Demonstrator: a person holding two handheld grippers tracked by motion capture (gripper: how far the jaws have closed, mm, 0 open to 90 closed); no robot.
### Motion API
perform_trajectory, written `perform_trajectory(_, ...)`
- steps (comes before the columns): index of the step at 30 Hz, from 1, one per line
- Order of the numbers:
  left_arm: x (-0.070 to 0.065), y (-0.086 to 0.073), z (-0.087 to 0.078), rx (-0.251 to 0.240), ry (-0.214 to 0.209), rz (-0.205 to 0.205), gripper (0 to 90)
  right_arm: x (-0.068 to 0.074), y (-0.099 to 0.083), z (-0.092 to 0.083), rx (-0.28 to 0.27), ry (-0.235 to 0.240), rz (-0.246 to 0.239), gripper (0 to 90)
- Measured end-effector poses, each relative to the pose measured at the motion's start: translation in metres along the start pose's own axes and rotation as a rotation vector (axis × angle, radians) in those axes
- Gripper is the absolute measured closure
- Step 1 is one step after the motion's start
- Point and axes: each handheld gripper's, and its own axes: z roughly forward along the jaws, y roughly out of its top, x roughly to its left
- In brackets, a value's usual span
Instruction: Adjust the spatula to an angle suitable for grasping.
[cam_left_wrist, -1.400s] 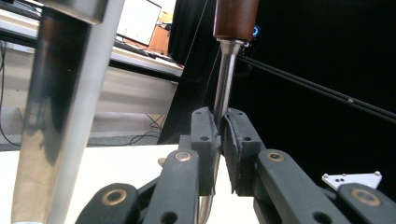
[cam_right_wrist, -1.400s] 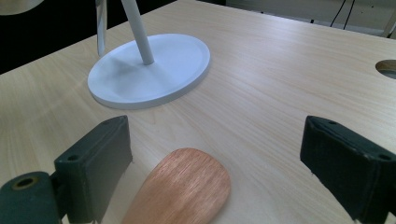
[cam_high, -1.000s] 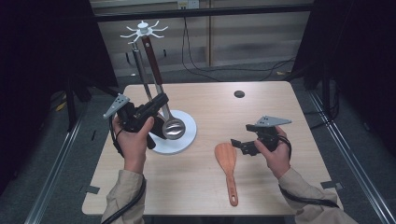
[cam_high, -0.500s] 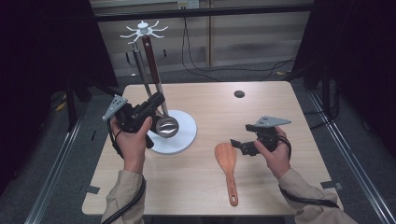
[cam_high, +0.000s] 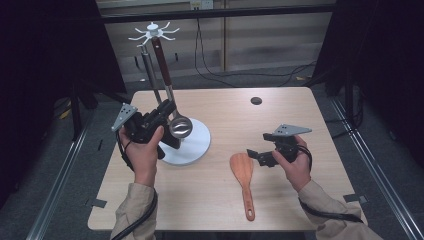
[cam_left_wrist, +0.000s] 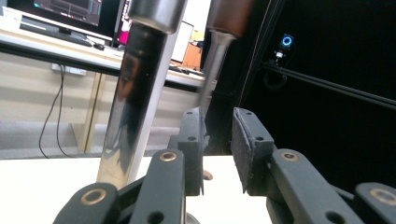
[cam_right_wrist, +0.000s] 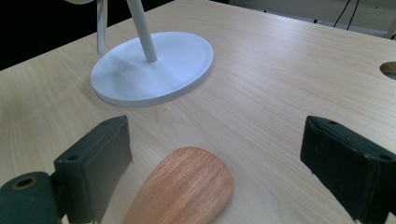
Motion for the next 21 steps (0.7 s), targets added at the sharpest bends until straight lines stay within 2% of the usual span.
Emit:
perform_trajectory(4, -0.004, 0.006, -0.006, -0.034, 0.018, 0.038, 76.5, 0.000, 0.000, 0.000, 0.003, 0.002, -0.007, 8.5)
perform_trajectory(9, -0.012, 0.023, -0.010, -0.097, 0.019, 0.078, 83.6, 0.001, 0.001, 0.000, -0.004, 0.001, -0.006, 8.5)
perform_trajectory(15, -0.020, 0.042, -0.010, -0.172, 0.014, 0.082, 90.0, 0.002, 0.000, 0.000, -0.003, 0.002, -0.007, 8.4)
perform_trajectory(21, -0.025, 0.057, -0.006, -0.221, 0.009, 0.096, 90.0, 0.001, 0.001, -0.001, -0.010, 0.000, -0.005, 8.4)
